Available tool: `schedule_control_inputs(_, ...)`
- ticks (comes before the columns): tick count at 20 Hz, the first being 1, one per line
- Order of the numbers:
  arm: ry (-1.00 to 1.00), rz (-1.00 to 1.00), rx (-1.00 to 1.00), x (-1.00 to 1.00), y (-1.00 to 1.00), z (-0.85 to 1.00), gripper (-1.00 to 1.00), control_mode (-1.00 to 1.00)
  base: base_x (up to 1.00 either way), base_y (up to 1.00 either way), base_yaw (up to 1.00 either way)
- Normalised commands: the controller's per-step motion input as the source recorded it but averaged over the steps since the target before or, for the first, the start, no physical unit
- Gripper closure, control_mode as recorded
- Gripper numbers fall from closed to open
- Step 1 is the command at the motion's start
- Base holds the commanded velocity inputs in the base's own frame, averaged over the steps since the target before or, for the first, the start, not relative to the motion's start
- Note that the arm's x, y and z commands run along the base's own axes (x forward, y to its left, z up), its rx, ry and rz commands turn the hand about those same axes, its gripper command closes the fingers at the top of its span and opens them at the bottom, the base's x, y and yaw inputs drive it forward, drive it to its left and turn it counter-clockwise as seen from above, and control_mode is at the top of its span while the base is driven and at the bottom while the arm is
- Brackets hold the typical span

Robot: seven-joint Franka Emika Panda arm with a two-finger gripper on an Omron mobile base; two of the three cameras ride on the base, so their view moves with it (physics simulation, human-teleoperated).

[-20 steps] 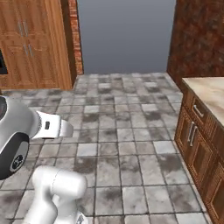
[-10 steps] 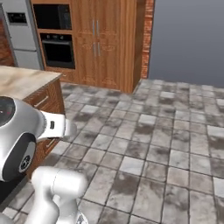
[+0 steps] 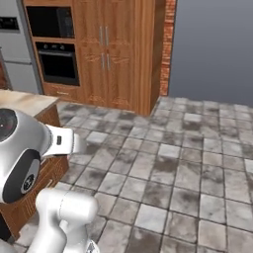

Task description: Retrieve the steak from the fridge and place it on the saucepan with marinade on the stove.

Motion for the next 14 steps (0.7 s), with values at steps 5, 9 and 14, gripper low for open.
schedule_control_inputs(5, 0.00, 0.00, 0.00, 0.00, 0.00, 0.00, -1.00, 1.00, 1.00, 0.11, -0.02)
schedule_control_inputs(9, 0.00, 0.00, 0.00, 0.00, 0.00, 0.00, -1.00, 1.00, 1.00, -0.33, 0.02)
schedule_control_inputs(14, 0.00, 0.00, 0.00, 0.00, 0.00, 0.00, -1.00, 1.00, 1.00, -0.16, 0.02)
